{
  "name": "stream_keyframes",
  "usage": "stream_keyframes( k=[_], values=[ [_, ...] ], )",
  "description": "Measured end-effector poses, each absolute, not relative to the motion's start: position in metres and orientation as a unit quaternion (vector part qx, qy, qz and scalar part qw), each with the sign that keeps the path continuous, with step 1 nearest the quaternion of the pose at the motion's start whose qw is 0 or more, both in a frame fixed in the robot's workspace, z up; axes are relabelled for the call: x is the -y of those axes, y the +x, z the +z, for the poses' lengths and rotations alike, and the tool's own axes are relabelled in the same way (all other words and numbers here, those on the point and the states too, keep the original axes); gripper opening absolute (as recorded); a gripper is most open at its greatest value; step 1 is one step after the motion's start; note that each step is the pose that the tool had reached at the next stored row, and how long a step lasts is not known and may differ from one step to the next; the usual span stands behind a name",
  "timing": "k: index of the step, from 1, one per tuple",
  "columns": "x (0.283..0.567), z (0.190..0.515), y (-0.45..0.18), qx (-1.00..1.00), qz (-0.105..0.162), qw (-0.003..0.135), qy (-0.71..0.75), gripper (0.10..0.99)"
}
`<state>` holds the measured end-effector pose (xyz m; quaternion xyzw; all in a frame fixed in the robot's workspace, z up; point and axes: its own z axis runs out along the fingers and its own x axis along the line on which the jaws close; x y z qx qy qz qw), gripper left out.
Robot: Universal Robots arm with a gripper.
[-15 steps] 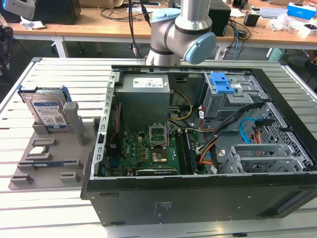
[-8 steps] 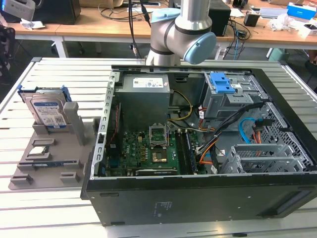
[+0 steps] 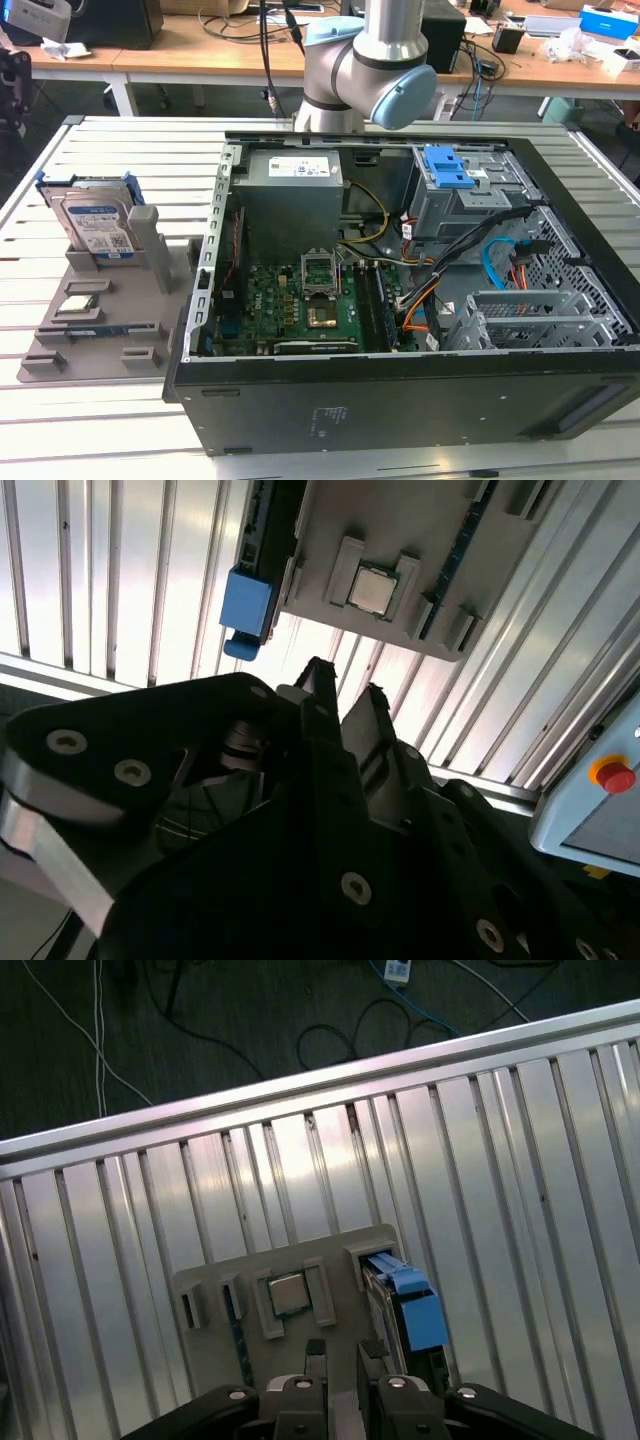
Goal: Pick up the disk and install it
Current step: 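Pick up the disk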
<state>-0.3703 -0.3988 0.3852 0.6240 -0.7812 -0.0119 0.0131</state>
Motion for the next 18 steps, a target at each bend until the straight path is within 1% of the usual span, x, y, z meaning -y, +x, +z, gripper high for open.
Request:
stream_keyframes(
  k=[1, 2, 4, 18],
  values=[
    [0.399, 0.385, -0.370, 0.781, -0.012, 0.013, 0.624, 0.357],
    [0.399, 0.385, -0.370, 0.781, -0.012, 0.013, 0.624, 0.357],
    [0.399, 0.385, -0.370, 0.781, -0.012, 0.013, 0.624, 0.482],
    [0.377, 0.385, -0.358, 0.776, -0.012, 0.013, 0.630, 0.482]
  ],
)
